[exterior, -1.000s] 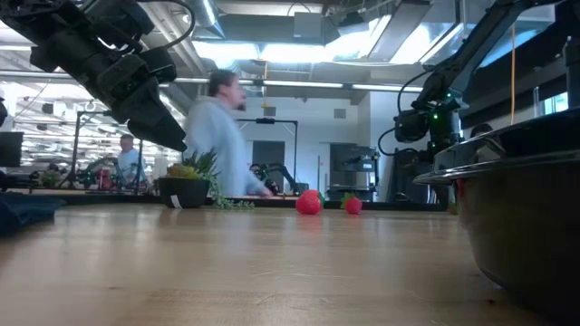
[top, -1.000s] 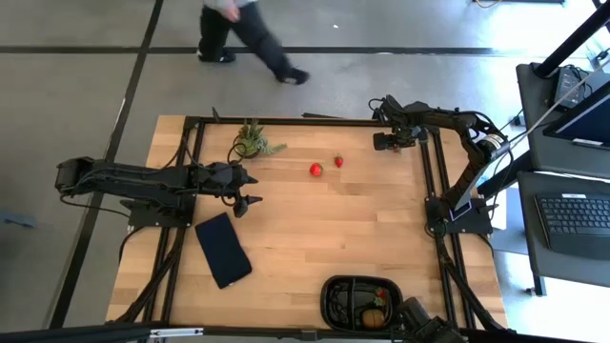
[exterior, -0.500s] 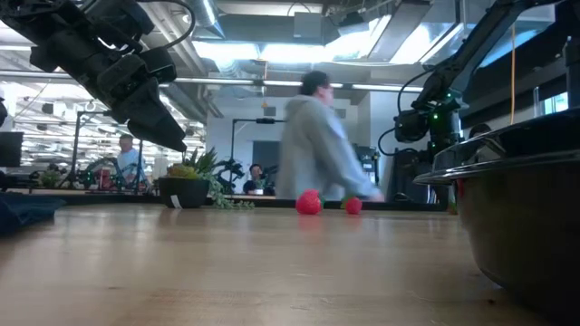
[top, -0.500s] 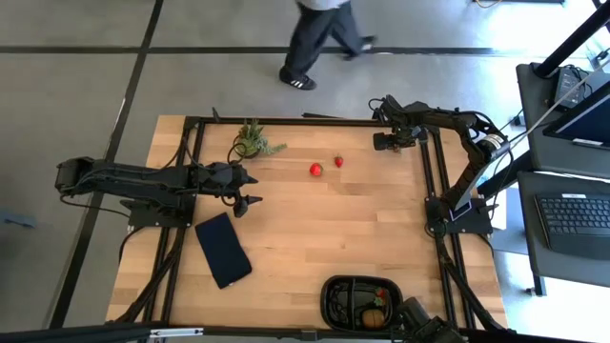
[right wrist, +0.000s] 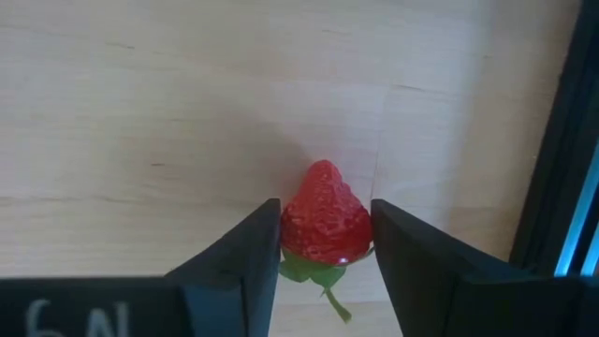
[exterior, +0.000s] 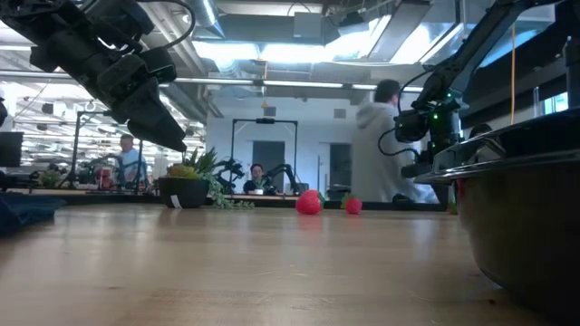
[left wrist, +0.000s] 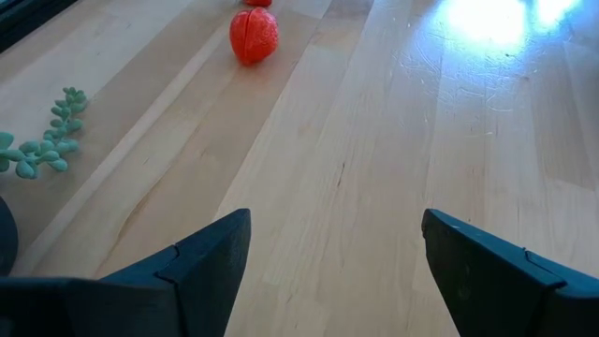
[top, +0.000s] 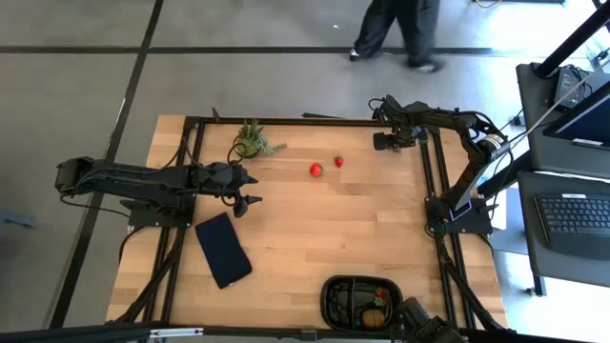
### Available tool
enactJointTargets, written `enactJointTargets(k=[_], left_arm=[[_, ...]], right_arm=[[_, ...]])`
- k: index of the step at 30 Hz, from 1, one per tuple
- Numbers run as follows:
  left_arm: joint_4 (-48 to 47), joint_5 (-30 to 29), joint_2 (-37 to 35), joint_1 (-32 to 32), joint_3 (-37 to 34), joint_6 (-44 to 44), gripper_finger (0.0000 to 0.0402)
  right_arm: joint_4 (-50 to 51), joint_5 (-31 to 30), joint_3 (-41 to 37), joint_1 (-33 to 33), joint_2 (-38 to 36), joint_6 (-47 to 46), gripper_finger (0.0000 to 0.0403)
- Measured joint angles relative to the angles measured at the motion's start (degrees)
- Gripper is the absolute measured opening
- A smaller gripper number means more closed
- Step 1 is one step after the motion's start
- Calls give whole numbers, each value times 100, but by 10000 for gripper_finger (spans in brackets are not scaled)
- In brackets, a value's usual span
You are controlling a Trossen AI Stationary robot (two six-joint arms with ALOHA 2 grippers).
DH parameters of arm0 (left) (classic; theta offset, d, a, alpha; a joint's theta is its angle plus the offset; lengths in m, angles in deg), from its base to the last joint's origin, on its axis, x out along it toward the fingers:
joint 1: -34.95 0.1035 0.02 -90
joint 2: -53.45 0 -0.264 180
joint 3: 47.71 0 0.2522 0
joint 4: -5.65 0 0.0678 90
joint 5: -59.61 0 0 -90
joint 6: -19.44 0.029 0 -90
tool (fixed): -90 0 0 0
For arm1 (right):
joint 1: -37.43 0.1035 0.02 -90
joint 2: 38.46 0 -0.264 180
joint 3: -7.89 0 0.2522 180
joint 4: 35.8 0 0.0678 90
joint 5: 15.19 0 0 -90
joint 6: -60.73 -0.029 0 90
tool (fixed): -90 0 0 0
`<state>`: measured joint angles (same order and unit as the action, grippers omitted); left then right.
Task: Pick and placing Produce into tupperware
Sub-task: Put the small red strawberry into the black container
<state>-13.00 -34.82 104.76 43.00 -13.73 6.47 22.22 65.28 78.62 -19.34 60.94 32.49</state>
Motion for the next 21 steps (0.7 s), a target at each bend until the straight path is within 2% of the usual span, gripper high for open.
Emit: enactJointTargets(k=[7, 14, 21], left_arm=[[-5, 1, 0, 1, 0, -2, 303], [-72, 0, -1, 1, 0, -4, 303], [-72, 1, -1, 2, 0, -2, 303]], right_arm=[[-121, -1, -2, 0, 0, -124, 162], [-116, 1, 0, 0, -4, 19, 132], [-43, 403, 9, 0, -11, 207, 137]])
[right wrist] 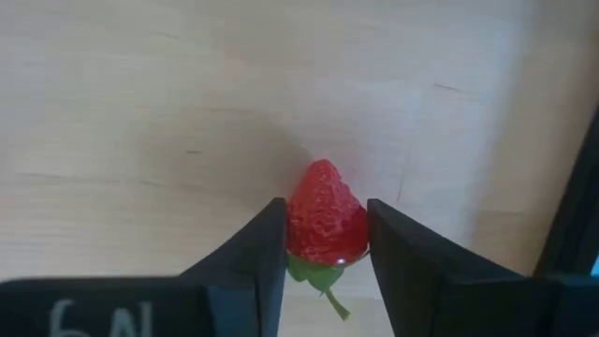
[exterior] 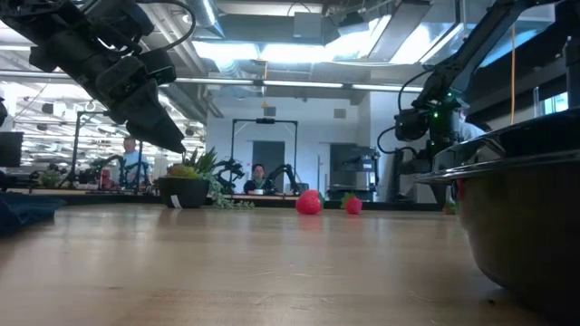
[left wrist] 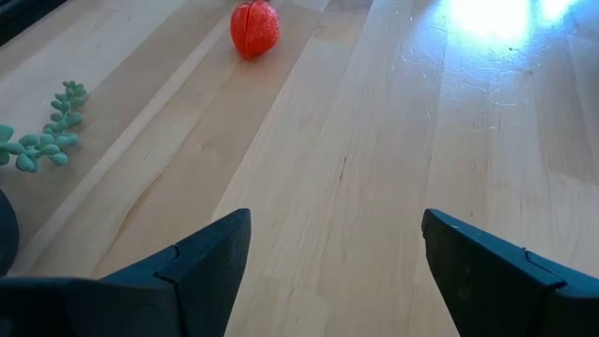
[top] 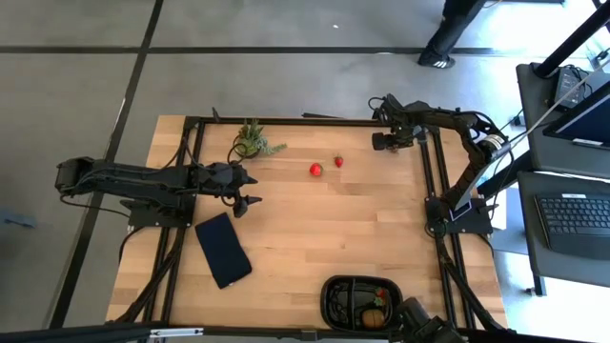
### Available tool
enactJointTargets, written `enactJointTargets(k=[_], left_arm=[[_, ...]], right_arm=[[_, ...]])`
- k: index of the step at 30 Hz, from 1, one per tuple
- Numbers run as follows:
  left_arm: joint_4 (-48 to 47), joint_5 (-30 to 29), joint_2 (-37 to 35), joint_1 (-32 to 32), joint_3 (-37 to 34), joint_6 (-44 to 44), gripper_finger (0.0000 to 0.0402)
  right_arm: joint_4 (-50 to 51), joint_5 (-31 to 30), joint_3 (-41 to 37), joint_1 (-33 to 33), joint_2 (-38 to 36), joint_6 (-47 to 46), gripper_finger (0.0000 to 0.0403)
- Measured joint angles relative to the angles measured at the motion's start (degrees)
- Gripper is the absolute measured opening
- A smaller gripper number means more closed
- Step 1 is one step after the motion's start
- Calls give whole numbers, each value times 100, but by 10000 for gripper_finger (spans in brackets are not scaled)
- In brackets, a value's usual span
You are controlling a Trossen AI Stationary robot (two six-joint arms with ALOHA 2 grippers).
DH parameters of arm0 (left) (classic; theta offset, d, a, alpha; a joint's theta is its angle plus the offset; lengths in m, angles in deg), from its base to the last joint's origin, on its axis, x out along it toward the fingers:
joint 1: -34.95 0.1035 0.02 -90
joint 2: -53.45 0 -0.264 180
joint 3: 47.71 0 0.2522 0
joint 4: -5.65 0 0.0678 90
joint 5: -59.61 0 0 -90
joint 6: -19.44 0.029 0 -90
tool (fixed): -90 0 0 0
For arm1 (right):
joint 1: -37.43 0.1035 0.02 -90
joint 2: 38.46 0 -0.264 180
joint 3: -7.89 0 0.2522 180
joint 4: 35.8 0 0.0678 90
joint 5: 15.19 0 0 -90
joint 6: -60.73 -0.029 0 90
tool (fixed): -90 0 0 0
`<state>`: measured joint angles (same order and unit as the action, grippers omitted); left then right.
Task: Pick and placing Produce into tupperware
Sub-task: Put the small red strawberry into the black container
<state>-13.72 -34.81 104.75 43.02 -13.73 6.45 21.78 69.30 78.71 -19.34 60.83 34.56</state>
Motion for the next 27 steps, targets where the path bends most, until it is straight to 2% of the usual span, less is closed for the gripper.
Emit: enactJointTargets(k=[4, 10, 17, 21, 27], left_arm=[[0, -1, -1, 0, 0, -3, 303], [0, 1, -1, 0, 0, -7, 303], [0, 1, 0, -2, 0, -13, 303], [2, 1, -1, -2, 0, -15, 303], [0, 1, 1, -2, 0, -13, 303]], right_arm=[[5, 56, 0, -2, 0, 14, 147], [78, 122, -56, 53, 27, 142, 184], [-335, 38, -175, 162, 28, 61, 209], [-329, 22, -175, 164, 28, 76, 194], [-320, 20, -175, 164, 24, 76, 133]])
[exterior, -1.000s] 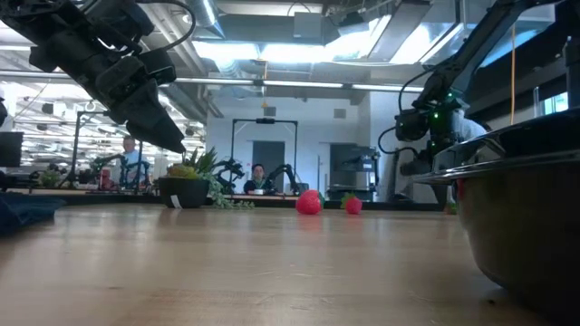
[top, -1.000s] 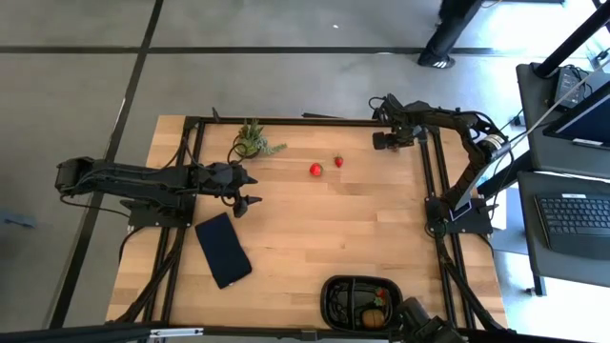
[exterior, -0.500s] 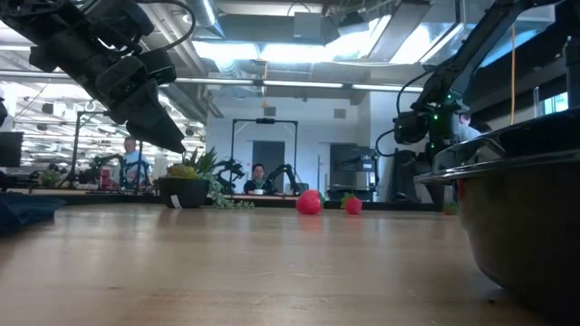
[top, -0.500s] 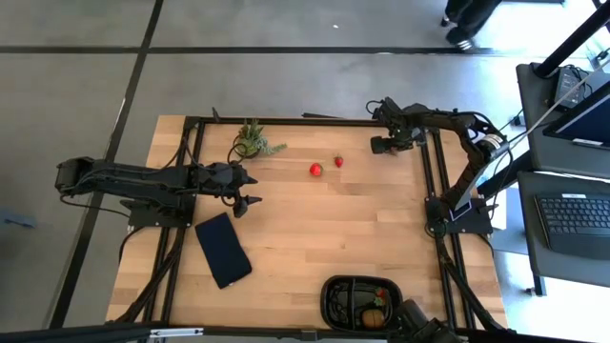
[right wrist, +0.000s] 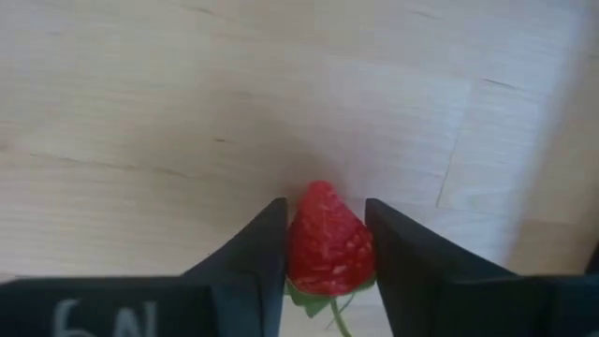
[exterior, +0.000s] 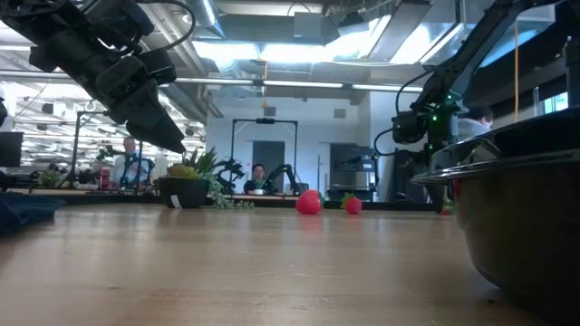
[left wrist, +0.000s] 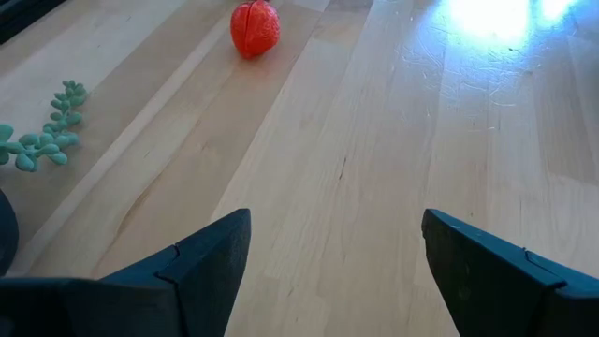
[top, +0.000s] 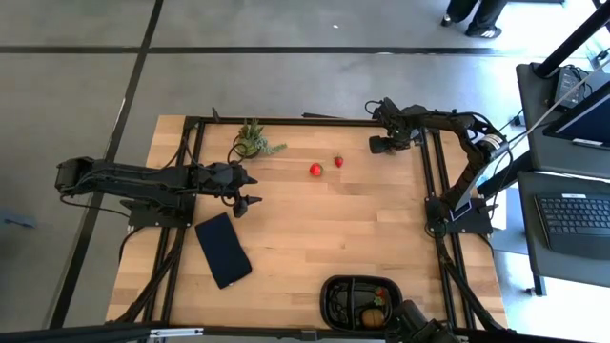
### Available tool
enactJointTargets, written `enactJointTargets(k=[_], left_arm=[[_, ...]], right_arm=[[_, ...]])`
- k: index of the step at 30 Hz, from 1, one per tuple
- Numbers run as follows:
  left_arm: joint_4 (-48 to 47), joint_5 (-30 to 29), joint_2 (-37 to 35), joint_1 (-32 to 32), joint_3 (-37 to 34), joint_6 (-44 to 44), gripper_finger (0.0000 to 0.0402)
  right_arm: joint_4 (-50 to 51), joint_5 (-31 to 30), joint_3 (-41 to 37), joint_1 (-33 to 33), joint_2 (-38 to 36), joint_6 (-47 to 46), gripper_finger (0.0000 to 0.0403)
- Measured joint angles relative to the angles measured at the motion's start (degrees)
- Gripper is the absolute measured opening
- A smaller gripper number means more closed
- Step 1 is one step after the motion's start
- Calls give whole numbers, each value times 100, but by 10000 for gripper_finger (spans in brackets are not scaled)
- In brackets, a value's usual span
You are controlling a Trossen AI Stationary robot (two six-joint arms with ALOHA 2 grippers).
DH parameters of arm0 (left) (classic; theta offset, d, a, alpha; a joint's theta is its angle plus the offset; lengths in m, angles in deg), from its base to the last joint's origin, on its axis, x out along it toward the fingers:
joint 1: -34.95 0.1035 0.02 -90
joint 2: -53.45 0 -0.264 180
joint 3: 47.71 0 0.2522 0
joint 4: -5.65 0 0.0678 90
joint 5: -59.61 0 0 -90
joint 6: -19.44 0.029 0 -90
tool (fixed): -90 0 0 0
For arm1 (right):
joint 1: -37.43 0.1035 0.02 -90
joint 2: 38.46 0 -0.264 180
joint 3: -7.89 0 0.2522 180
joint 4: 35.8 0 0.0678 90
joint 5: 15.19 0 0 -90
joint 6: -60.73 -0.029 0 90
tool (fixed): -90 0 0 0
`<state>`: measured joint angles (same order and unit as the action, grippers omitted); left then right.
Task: Pick and placing Produce into tupperware
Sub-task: Put the small red strawberry into the black container
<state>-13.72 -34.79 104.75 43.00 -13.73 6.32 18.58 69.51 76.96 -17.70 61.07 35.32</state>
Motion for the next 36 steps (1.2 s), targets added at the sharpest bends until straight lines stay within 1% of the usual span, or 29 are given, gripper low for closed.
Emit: enactJointTargets(k=[2, 8, 14, 16, 19, 21, 25, 30, 32, 36], left_arm=[[0, 0, -1, 0, 0, 0, 303], [0, 0, -1, 0, 0, 0, 303], [-72, 0, -1, 0, 0, 0, 303], [-141, 0, -1, 0, 0, 0, 303], [-165, 0, -1, 0, 0, -2, 303], [-172, 0, 0, 2, 0, -11, 303], [-170, 0, -1, 0, 0, -17, 303], [-170, 0, -1, 0, 0, -22, 303], [-168, 0, -1, 0, 0, -22, 303], [-170, 2, -1, 1, 0, -24, 303]], right_arm=[[2, 0, 0, 0, -4, 2, 118], [179, 63, 10, 7, -9, 47, 119], [1089, 225, 341, 244, -9, 80, 119], [1425, 270, 526, 409, -9, 149, 118], [1899, 506, 847, 730, -11, 181, 121], [2235, 676, 1094, 1004, -11, 183, 125], [2981, 754, 1615, 1705, -15, 38, 120], [3780, 822, 2259, 2825, -15, -457, 118], [3931, 891, 2431, 3345, -17, -727, 120], [3938, 1290, 2551, 4456, -20, -1330, 125]])
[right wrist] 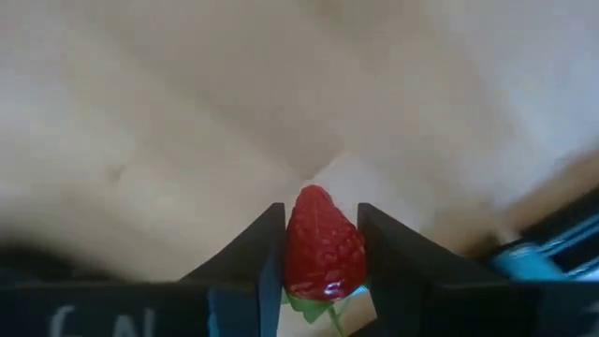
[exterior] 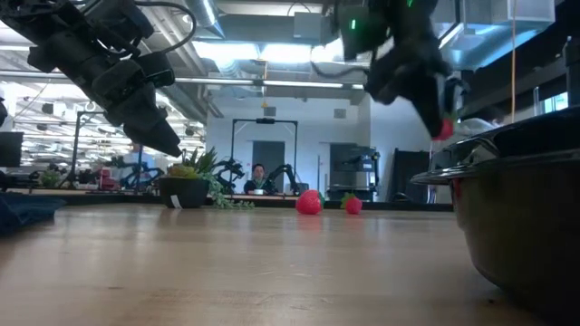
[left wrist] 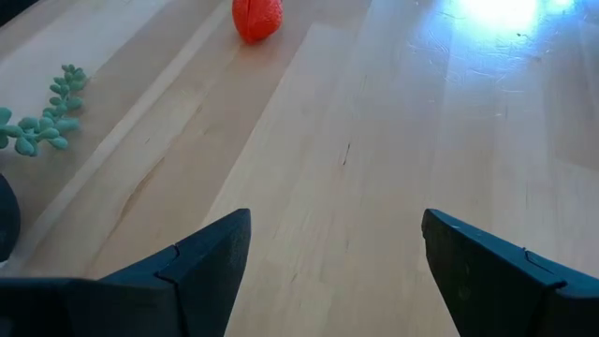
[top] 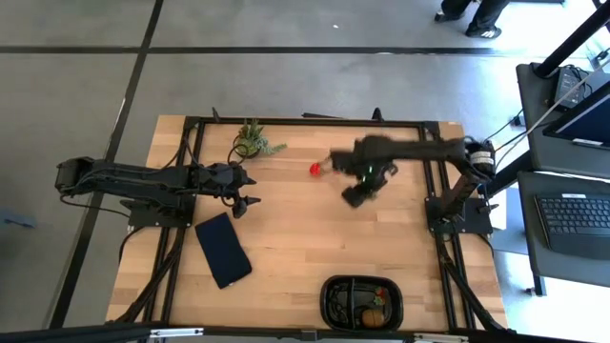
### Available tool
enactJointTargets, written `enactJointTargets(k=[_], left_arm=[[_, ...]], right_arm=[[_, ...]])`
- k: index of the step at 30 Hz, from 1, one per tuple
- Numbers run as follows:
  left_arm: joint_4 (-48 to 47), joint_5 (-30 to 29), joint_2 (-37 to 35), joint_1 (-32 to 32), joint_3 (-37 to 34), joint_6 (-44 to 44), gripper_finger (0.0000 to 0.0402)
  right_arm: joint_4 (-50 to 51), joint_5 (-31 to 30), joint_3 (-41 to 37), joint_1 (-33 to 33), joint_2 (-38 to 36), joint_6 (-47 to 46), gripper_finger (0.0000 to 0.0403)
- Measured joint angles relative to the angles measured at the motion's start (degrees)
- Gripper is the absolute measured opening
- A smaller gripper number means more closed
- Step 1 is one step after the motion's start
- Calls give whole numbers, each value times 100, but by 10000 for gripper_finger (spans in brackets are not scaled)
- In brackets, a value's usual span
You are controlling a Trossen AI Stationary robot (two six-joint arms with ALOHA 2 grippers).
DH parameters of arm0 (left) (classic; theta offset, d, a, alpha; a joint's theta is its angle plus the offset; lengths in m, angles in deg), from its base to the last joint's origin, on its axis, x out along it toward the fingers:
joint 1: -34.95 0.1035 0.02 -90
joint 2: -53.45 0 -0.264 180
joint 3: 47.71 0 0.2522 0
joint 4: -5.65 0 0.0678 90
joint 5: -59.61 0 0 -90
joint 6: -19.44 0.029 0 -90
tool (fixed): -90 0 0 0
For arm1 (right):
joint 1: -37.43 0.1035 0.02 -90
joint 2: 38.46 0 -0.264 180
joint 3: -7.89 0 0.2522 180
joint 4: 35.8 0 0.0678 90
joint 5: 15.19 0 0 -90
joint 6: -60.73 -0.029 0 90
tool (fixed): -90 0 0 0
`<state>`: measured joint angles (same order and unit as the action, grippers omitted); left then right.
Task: Pick and placing Produce into tupperware
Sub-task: Put the small red strawberry into the black container
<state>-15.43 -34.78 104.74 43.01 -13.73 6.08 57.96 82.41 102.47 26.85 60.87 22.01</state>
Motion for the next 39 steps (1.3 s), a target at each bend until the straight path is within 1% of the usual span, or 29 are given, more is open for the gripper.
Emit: enactJointTargets(k=[3, 6, 11, 16, 20, 25, 30, 36, 39], left_arm=[[2, 165, 0, 2, 0, 0, 303], [2, 309, 0, -1, 0, 0, 303], [4, 390, 0, -1, 0, 0, 303], [10, 390, 0, -1, 0, -15, 303], [33, 390, 0, -1, 0, -152, 303], [37, 390, 0, -1, 0, -313, 303], [44, 390, 0, -1, 0, -447, 303], [46, 387, 0, -1, 0, -461, 303], [46, 387, 0, -1, 0, -461, 303]], right_arm=[[-148, 122, -50, 882, 0, -598, 120], [-331, 128, -92, 1764, 0, -1446, 119], [-1344, 158, -98, 3094, 0, -2820, 122], [-2374, 108, -98, 4106, 0, -3771, 122], [-2794, 16, -98, 4737, 0, -4224, 124], [-2855, -538, -236, 5215, 2, -4637, 125], [-3201, -544, -548, 5290, 2, -4652, 126], [-3861, -503, -915, 5287, 2, -4508, 126], [-3944, -497, -993, 5288, 2, -4495, 126]])
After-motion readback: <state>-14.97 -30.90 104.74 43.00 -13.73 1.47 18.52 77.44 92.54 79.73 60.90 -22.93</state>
